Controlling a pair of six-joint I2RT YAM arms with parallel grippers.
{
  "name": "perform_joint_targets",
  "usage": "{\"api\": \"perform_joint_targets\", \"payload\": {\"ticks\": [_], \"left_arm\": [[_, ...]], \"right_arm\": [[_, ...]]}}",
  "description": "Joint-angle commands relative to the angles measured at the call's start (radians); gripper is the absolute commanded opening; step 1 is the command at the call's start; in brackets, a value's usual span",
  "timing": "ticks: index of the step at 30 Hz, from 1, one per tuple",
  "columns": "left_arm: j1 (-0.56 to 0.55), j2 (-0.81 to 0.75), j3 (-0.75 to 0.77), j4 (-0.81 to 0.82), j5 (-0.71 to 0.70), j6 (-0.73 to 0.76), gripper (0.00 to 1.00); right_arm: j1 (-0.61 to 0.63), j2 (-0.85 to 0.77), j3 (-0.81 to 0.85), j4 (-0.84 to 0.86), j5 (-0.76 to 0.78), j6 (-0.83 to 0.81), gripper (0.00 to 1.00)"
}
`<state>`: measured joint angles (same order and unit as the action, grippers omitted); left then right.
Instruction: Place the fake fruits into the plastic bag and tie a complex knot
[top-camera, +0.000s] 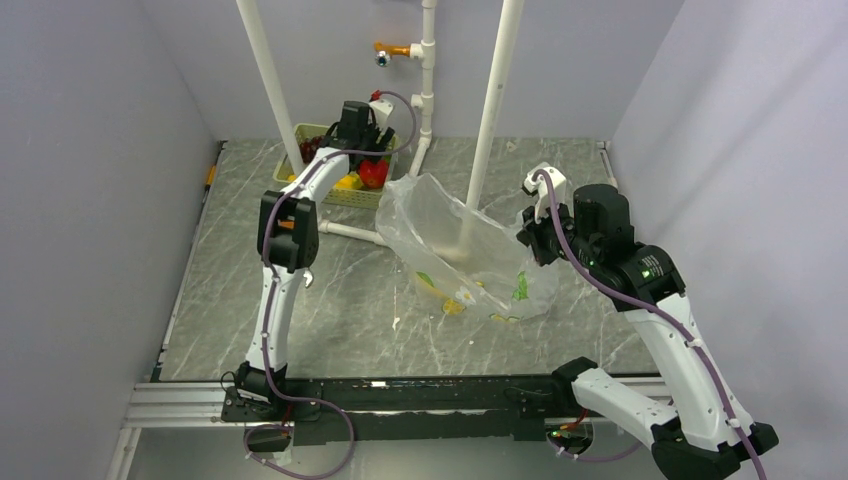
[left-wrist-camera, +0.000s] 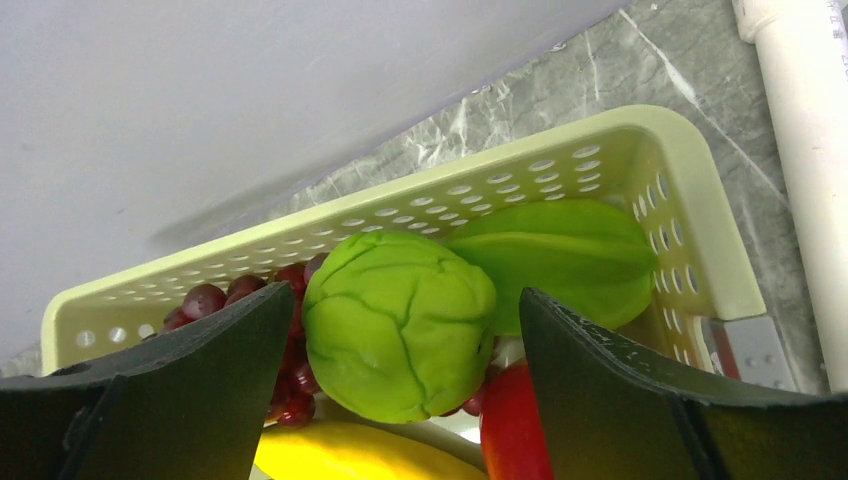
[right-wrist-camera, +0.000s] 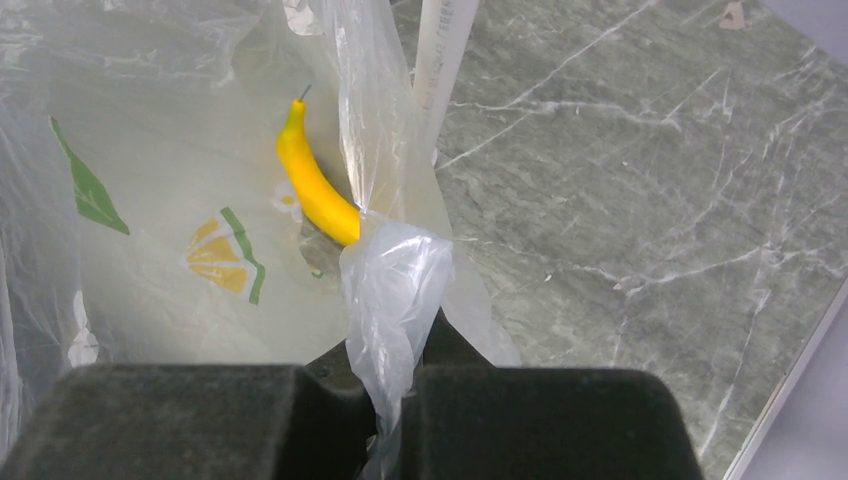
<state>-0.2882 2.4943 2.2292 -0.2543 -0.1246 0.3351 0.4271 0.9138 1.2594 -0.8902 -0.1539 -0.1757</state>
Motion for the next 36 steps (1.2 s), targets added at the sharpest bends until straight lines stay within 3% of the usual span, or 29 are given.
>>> {"api": "perform_joint_targets", "payload": {"ticks": [1,11,16,18,28,33,36], "left_arm": [[0.005,0.032,0.053,-0.034,-0.004,-0.058,0.90],[0.030,-0.004,0.006,-0.073,-0.056,-0.138,0.74],[0.029,-0.058,-0.049,0.000,-0.016,-0.110,0.46],[0.023,-0.093,-0.081,0.046,-0.008,-0.085,0.42],[-0.037,-0.384,-0.310,0.209,0.112,-0.006,0.39],[-0.043,-0.533,-0.384,0.205,0.282,-0.138,0.39],[-0.044,-0.665,-0.457,0.261,0.477,-0.246,0.40]], "right_arm": [[-0.006,-0.001,0.041,0.010,0.022,-0.014,0.00],[-0.007,-0.011,0.043,0.007,0.027,-0.015,0.00],[-0.007,-0.014,0.040,0.005,0.023,-0.014,0.00],[-0.008,-0.016,0.040,0.001,0.022,-0.015,0.00],[-0.007,-0.045,0.024,0.021,0.027,-0.013,0.00],[-0.007,-0.064,0.009,0.039,0.019,-0.017,0.00],[-0.007,-0.083,-0.005,0.051,0.010,-0.024,0.00]]}}
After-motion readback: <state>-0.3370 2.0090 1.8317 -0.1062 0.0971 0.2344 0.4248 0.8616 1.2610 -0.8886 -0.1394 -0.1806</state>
